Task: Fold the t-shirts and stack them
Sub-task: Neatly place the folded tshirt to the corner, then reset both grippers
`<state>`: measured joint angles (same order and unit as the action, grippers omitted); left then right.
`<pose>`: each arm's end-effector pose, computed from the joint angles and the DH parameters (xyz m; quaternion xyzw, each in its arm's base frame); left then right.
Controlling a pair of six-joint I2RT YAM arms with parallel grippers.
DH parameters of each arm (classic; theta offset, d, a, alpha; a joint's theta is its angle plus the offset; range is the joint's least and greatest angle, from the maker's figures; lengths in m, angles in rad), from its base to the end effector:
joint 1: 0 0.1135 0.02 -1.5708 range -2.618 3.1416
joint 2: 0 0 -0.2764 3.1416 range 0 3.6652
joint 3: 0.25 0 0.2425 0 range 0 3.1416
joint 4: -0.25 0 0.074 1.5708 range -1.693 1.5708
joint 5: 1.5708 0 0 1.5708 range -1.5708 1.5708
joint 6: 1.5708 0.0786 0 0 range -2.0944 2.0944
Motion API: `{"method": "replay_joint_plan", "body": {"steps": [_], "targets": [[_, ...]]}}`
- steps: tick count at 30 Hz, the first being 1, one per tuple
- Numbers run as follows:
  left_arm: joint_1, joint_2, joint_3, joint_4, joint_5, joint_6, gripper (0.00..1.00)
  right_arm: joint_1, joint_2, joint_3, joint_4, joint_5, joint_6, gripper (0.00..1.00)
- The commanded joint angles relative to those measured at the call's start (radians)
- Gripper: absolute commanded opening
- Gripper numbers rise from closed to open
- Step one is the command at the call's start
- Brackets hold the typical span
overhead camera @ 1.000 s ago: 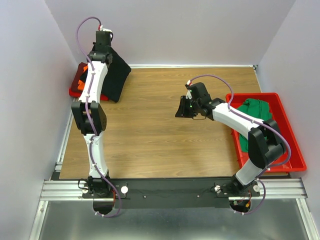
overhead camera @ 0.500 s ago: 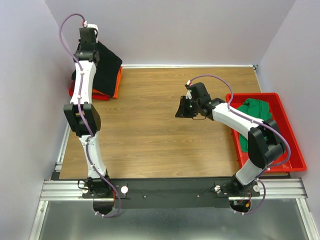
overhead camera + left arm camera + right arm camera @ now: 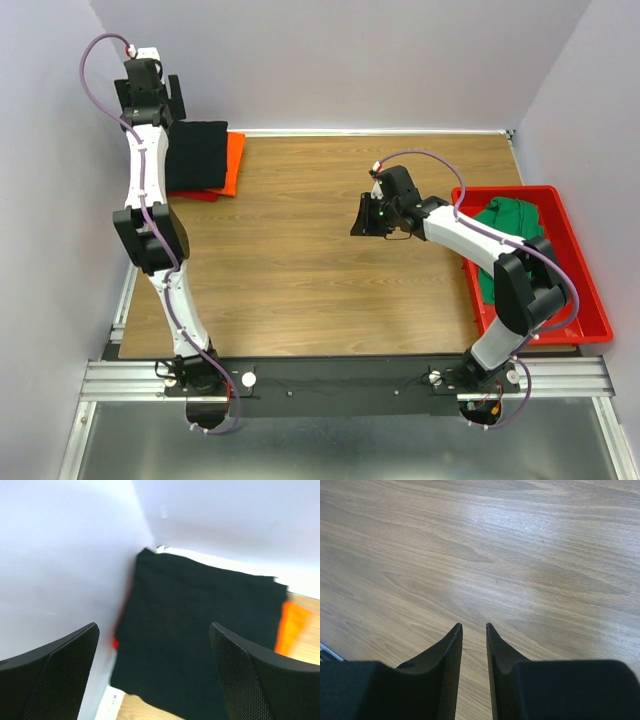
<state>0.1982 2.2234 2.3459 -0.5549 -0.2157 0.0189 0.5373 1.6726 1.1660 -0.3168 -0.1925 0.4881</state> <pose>0.5365 0.1249 0.3582 -0.1328 0.8289 0.1482 0.5229 0.3234 0.2102 0.2161 -0.0579 0.9255 0.2562 0.2728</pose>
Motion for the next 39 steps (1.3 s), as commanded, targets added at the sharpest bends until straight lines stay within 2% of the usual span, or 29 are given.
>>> {"method": "replay_joint_plan", "body": {"steps": [1, 7, 13, 16, 17, 23, 24, 28, 32, 39], "targets": [[-0.02, -0.149, -0.068, 0.098, 0.091, -0.083, 0.98, 0.003, 0.007, 0.023, -0.019, -0.01, -0.017, 0.33], [-0.063, -0.267, -0.198, 0.13, 0.13, -0.163, 0.98, 0.003, -0.008, 0.021, -0.019, 0.007, -0.016, 0.33], [-0.124, -0.419, -0.419, 0.171, 0.182, -0.309, 0.98, 0.003, -0.028, 0.02, -0.018, 0.028, -0.011, 0.33], [-0.193, -0.527, -0.574, 0.223, 0.199, -0.33, 0.98, 0.003, -0.048, 0.017, -0.019, 0.063, -0.009, 0.33], [-0.256, -0.572, -0.63, 0.23, 0.196, -0.329, 0.98, 0.001, -0.054, 0.014, -0.018, 0.088, -0.008, 0.33], [-0.45, -0.704, -0.814, 0.254, 0.167, -0.358, 0.98, 0.003, -0.1, 0.017, -0.018, 0.188, 0.009, 0.33], [-0.514, -0.725, -0.844, 0.285, 0.141, -0.356, 0.98, 0.003, -0.109, 0.017, -0.018, 0.218, 0.013, 0.33], [-0.62, -0.844, -1.0, 0.365, 0.122, -0.332, 0.98, 0.003, -0.157, 0.02, -0.011, 0.306, 0.018, 0.33], [-0.634, -0.929, -1.085, 0.395, 0.104, -0.297, 0.98, 0.003, -0.224, 0.014, -0.008, 0.408, 0.027, 0.33], [-0.634, -1.002, -1.085, 0.362, 0.124, -0.231, 0.98, 0.003, -0.297, -0.017, 0.013, 0.484, 0.036, 0.33]]}}
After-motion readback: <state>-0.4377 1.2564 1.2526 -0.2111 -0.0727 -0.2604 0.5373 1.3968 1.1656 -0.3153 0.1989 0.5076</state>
